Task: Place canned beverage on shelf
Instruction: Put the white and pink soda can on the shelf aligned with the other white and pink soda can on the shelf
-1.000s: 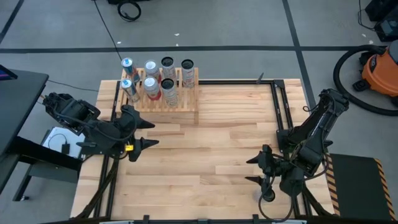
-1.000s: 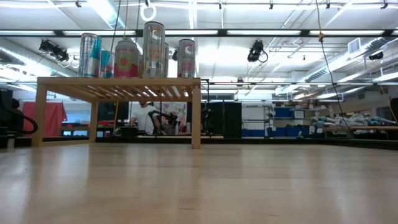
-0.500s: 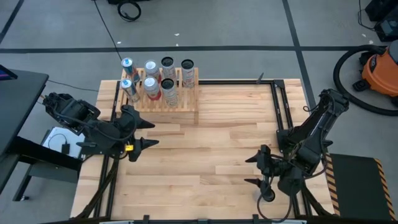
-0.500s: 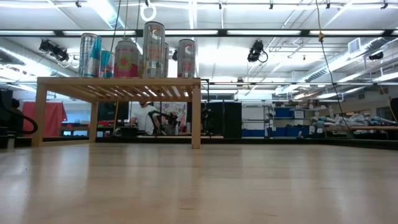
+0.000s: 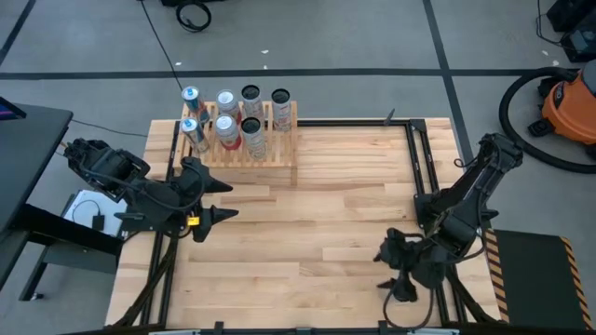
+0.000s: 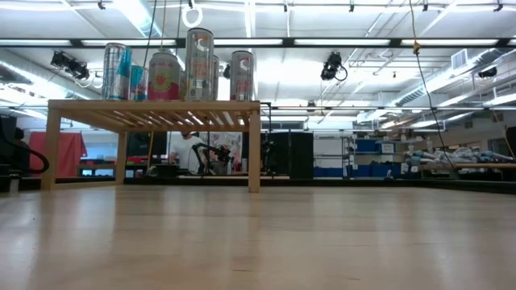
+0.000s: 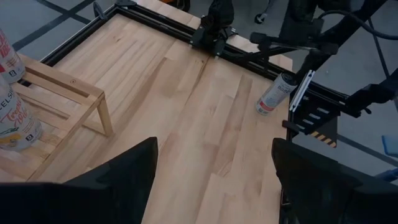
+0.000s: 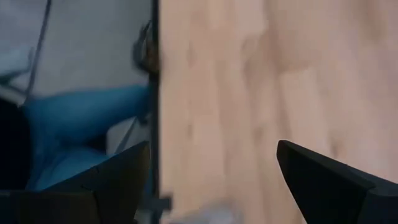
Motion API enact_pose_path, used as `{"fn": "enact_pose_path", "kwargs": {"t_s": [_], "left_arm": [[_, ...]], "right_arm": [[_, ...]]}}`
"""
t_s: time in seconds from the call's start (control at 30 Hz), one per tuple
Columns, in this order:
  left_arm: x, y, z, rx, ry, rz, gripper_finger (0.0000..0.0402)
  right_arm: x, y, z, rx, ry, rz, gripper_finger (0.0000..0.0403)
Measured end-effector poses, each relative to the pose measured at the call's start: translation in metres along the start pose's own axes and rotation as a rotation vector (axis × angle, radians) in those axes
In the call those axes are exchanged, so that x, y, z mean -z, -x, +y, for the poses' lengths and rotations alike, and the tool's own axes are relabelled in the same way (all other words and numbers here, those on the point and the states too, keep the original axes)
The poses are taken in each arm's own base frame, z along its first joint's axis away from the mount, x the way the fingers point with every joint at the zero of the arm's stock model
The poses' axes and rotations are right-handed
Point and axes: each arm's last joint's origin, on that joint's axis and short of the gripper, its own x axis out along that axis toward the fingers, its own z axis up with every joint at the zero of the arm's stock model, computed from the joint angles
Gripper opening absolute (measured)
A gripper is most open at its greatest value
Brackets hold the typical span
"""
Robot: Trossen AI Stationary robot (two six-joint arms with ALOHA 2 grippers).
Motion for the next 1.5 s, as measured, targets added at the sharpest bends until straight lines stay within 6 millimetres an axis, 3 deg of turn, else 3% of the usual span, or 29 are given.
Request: {"fn": "enact_pose_path", "kwargs": {"t_s": [0.2, 0.47, 0.73, 0.9, 1.07, 1.5], "left_arm": [[0.000, 0.000, 0.000, 0.000, 0.000, 0.000, 0.0316], [-0.001, 0.000, -0.001, 0.005, 0.005, -0.005, 0.0316], [-0.001, 0.000, -0.001, 0.012, 0.009, -0.012, 0.0316], [-0.002, 0.000, -0.001, 0.011, -0.126, -0.014, 0.0316], [-0.003, 0.000, -0.002, 0.020, -0.134, -0.025, 0.0316], [-0.010, 0.001, -0.008, 0.073, -0.081, -0.090, 0.0316]], "right_arm": [[0.019, 0.006, 0.007, -0.052, 0.052, 0.134, 0.0359], [0.037, 0.013, 0.008, -0.009, 0.167, 0.189, 0.0359], [0.046, 0.018, 0.013, -0.026, 0.211, 0.190, 0.0359], [0.048, 0.018, 0.013, -0.023, 0.215, 0.199, 0.0359], [0.048, 0.018, 0.014, -0.031, 0.189, 0.204, 0.0359], [0.058, -0.004, 0.023, -0.004, 0.206, 0.270, 0.0359]]}}
